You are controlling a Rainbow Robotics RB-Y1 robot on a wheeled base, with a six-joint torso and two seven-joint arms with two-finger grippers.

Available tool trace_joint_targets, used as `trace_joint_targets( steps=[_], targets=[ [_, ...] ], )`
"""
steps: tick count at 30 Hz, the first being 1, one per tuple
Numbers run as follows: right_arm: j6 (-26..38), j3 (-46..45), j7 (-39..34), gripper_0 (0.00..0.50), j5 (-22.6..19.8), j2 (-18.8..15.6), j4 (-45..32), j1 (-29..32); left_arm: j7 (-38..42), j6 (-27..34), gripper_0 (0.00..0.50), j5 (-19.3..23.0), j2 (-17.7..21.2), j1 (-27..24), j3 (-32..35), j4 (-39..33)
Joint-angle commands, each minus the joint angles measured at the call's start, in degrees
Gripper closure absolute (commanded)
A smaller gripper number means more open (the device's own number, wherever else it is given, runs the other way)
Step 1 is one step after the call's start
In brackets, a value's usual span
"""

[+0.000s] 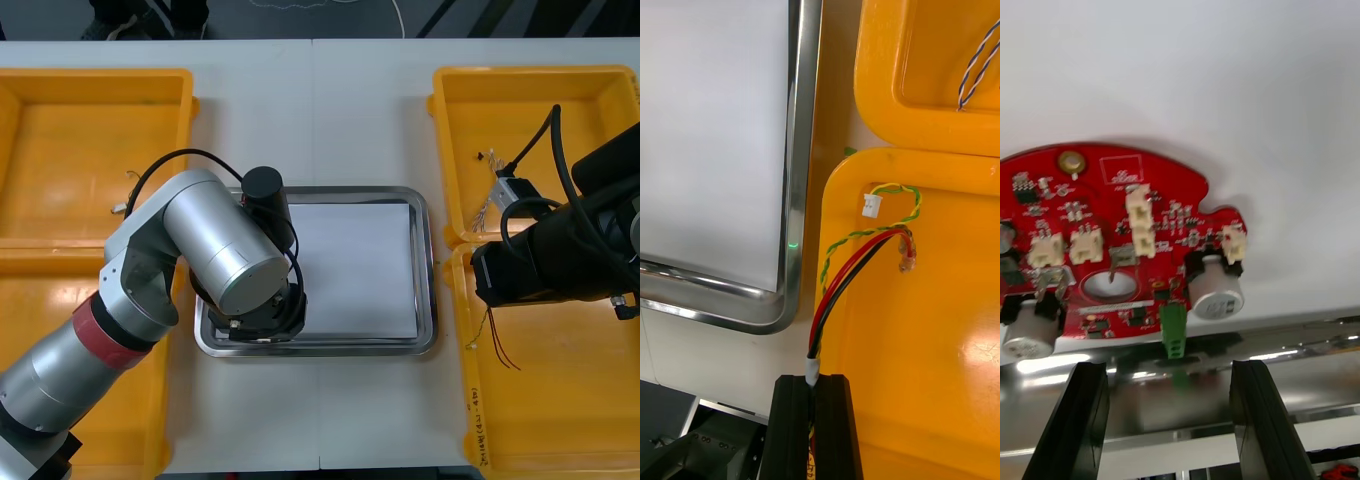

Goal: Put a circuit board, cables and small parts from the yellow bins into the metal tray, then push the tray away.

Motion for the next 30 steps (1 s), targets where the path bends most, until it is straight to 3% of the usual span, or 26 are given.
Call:
trace_joint_targets(
  steps=[1,5,15,23,30],
  targets=[
    [0.2,1.0,0.4,0.500,0.1,-1.9,-0.4,-1.4,-2.5,3.1,0.019,-1.3,-1.5,-1.3,2.6,-5.9],
    [0.2,0.9,0.6,0.500,0.1,-1.9,-0.4,-1.4,-2.4,3.1,0.012,-2.7,-1.0,-1.3,4.0,-10.3],
    [0.2,1.0,2.2,0.500,-0.4,-1.8,-0.4,-1.4,-0.9,3.1,0.000,-5.6,6.5,-1.1,5.9,-20.1],
    [0.2,2.0,3.7,0.500,-0.5,-0.7,-0.4,-2.1,-0.3,3.1,0.000,-1.6,11.4,1.1,14.7,-22.2],
    [0.2,5.4,5.9,0.500,0.8,0.4,-0.4,-4.2,-0.9,3.1,0.000,5.1,15.6,3.3,24.1,-22.9]
  ],
)
